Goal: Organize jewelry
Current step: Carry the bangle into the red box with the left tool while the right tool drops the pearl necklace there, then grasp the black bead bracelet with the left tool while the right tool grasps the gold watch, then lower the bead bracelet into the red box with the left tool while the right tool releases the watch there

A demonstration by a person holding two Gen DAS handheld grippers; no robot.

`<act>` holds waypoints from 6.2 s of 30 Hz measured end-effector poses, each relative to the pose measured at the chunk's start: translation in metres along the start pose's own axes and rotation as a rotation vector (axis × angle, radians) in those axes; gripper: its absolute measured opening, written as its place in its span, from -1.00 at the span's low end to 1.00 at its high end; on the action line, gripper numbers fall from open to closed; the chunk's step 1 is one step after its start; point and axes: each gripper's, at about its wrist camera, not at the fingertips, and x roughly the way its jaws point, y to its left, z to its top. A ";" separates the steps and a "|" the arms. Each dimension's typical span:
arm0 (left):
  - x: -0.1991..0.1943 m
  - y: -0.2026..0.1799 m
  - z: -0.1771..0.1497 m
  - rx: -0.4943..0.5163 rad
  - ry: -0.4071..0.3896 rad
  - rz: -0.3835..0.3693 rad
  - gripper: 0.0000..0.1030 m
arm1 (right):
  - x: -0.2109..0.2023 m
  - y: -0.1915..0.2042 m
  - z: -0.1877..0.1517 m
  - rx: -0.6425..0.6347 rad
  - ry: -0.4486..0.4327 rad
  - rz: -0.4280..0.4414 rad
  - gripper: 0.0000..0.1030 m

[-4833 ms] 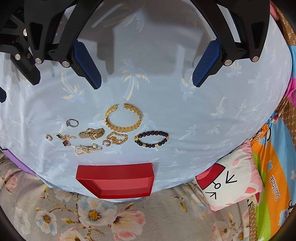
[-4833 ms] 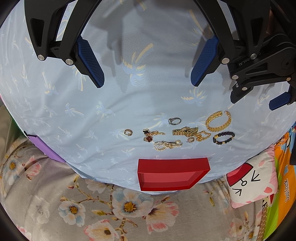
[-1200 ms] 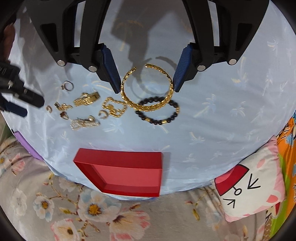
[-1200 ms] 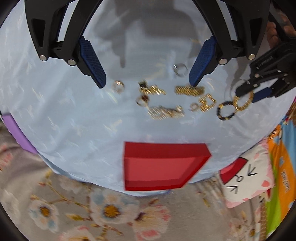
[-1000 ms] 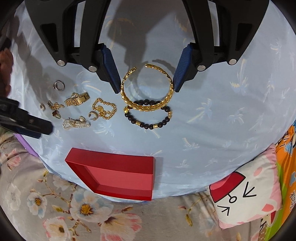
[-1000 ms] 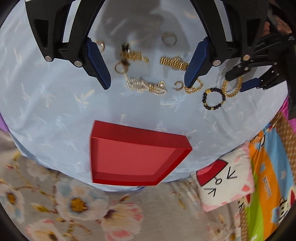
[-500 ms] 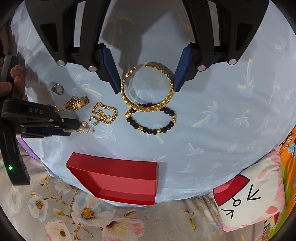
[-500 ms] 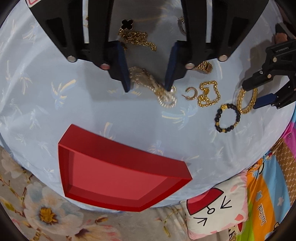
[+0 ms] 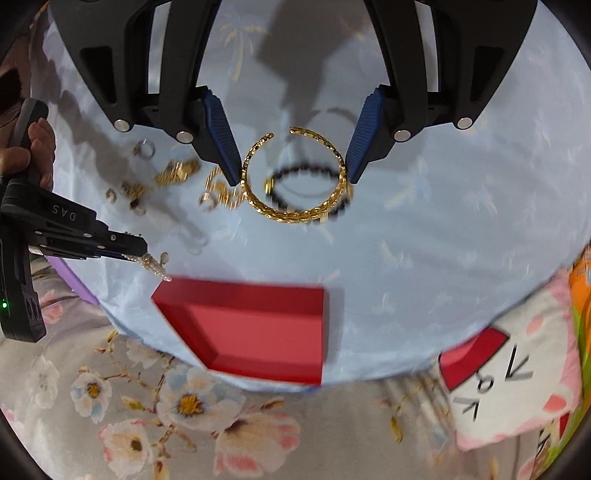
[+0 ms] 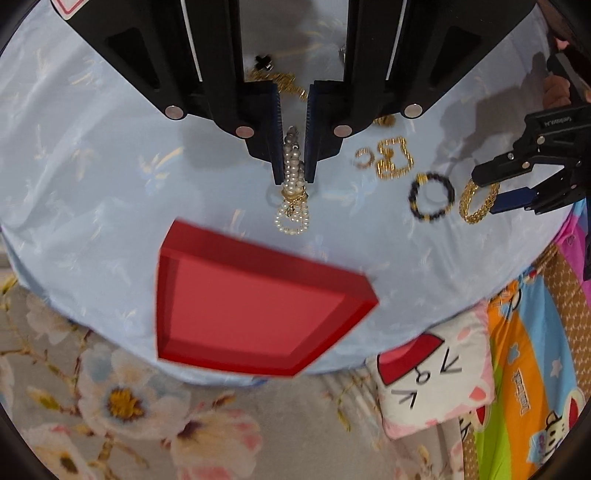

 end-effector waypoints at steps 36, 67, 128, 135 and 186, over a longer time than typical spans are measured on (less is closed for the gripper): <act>0.247 -0.004 0.242 0.076 0.137 0.046 0.34 | 0.181 -0.117 0.189 0.154 0.128 -0.214 -0.49; 0.058 0.033 0.026 0.004 0.099 0.232 0.75 | -0.053 -0.015 -0.061 0.171 -0.056 -0.133 0.12; 0.045 0.041 -0.009 -0.079 0.076 0.021 -0.86 | 0.024 0.059 -0.062 -0.093 0.104 0.153 -0.55; 0.044 0.040 -0.009 -0.076 0.077 0.014 -0.86 | 0.023 0.061 -0.059 -0.092 0.093 0.164 -0.78; 0.158 0.016 0.161 -0.033 0.053 -0.080 -0.64 | 0.089 -0.086 0.081 0.198 -0.031 -0.051 -0.78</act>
